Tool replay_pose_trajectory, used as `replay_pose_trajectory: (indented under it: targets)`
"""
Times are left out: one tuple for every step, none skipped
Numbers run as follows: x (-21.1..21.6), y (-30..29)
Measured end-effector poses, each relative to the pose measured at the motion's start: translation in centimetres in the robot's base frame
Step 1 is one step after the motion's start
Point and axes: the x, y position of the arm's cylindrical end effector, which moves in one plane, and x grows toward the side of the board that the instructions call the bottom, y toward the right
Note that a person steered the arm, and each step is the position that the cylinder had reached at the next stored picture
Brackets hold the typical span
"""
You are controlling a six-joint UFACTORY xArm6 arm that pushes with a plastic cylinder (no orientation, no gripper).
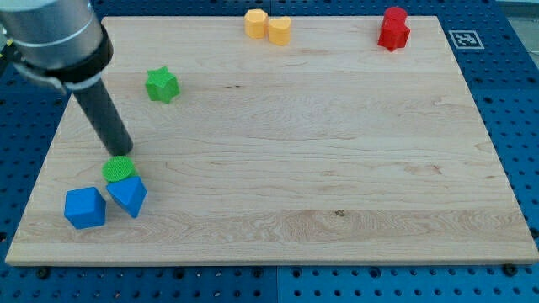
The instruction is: Push the green star to the right of the green circle
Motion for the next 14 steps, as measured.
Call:
replay_pose_trajectory:
  targets:
    - [-4.9, -0.2]
    - [-10.6, -0.2]
    - [-14.1, 1.7]
    - [-13.6, 4.7]
    - [-11.2, 4.7]
    - [-9.3, 4.7]
    - [-6.8, 4.7]
    - [-4.2, 4.7]
    - [-1.3, 4.7]
    - [1.4, 4.7]
    - [-3.1, 4.8]
    - [-9.2, 5.4]
    - [-14.8, 6.7]
    - [-20.2, 8.1]
